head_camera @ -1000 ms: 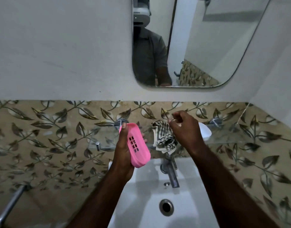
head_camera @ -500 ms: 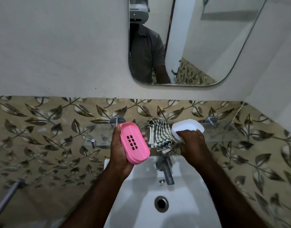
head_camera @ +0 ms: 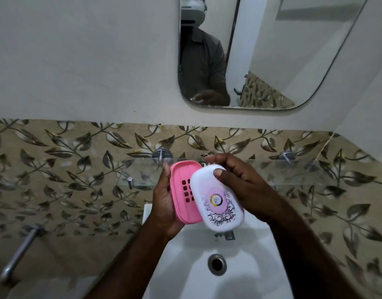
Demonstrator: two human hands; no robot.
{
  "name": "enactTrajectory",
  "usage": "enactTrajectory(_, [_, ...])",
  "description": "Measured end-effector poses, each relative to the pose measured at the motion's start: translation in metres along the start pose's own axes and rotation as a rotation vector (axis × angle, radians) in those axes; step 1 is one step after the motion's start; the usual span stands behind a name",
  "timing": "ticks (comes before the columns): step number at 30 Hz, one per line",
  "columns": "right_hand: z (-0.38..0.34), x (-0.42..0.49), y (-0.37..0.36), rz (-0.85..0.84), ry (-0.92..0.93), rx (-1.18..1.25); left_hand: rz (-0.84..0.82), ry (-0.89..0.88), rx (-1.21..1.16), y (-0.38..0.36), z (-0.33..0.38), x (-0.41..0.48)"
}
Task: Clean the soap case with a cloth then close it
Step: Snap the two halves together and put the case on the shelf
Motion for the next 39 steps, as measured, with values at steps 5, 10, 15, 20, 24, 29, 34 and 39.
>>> enactTrajectory(5, [0.036,0.006,-0.012,0.443,0.006,-0.169,-0.003,-0.031,-0.089,0.001,-0.006,-0.007])
enactTrajectory(10, [0.043,0.005,-0.038,0.564,-0.026,-0.147,0.063,-0.059,-0.078,0.004,-0.009,-0.006])
enactTrajectory(15, [0.037,0.001,-0.078,0.305,-0.075,-0.191,0.094,-0.090,-0.054,0.007,-0.001,-0.008])
enactTrajectory(20, [0.037,0.003,-0.071,0.393,-0.079,-0.139,0.074,-0.066,0.000,0.003,-0.001,-0.008])
enactTrajectory(24, [0.030,0.008,-0.064,0.437,-0.015,-0.134,0.062,-0.044,0.033,-0.004,0.001,-0.008])
enactTrajectory(29, [0.031,0.011,-0.062,0.439,0.001,-0.167,0.057,-0.017,0.088,-0.002,0.004,-0.010])
enactTrajectory(34, [0.032,0.011,-0.064,0.460,0.018,-0.134,0.091,-0.023,0.085,-0.001,0.004,-0.011])
enactTrajectory(39, [0.029,0.016,-0.076,0.395,0.028,-0.221,0.085,-0.054,0.022,-0.005,0.005,-0.015])
Point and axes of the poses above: each hand's wrist, its own x-axis towards the middle knuckle, its own y-axis out of the back of the hand, z = x × y, the point moved 5 cm from there along x, towards the middle knuckle, and after that the axes turned 13 degrees about -z, right-handed, at the moved point
